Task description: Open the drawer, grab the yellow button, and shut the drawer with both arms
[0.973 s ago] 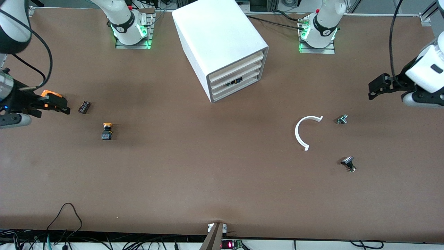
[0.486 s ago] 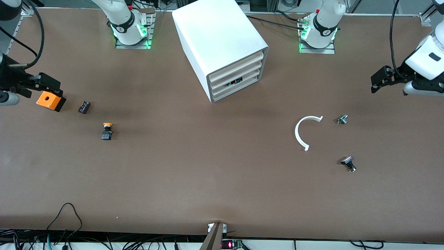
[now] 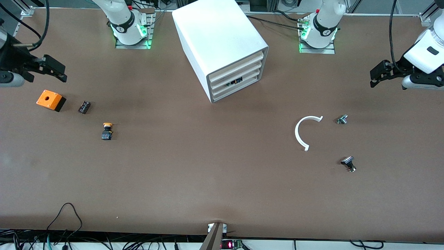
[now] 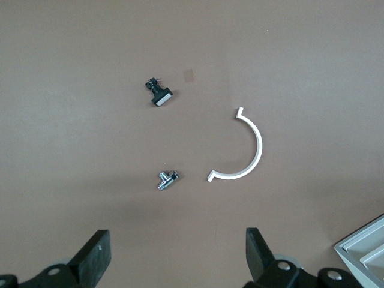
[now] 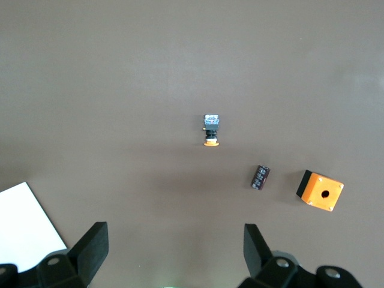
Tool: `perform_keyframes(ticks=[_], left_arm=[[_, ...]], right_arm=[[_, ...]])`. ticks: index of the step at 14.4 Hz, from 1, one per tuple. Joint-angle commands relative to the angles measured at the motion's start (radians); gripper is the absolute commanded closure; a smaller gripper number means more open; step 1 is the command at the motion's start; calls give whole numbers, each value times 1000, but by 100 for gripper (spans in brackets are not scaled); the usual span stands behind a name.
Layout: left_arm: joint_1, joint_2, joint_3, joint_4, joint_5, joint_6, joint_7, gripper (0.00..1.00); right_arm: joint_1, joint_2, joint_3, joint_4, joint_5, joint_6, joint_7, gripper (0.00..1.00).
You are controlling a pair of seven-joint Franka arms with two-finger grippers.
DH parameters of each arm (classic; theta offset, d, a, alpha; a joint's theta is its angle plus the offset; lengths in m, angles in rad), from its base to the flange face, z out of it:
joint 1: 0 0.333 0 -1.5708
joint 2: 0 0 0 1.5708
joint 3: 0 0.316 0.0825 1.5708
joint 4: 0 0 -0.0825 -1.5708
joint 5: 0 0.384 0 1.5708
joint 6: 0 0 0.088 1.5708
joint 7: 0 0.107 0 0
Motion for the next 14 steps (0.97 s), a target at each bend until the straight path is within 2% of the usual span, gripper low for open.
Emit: perform_keyframes(ticks=[1,5,7,14], left_arm=[[-9,-1,9,3,-12,-10,10,1],[-9,11,9,27,-12,-53,12,1],[-8,19,11,35,-12,-60,19,1],[-9,22,9,58,-12,-102,22,1]], right_arm=[[-23,-28,15,0,-3,-26,20,0],[26,-33,-43,0,2,-26,35,0],[46,-35,-98,-12,23,-12,45,0],[51,-53,-129,-118,62,86,45,0]])
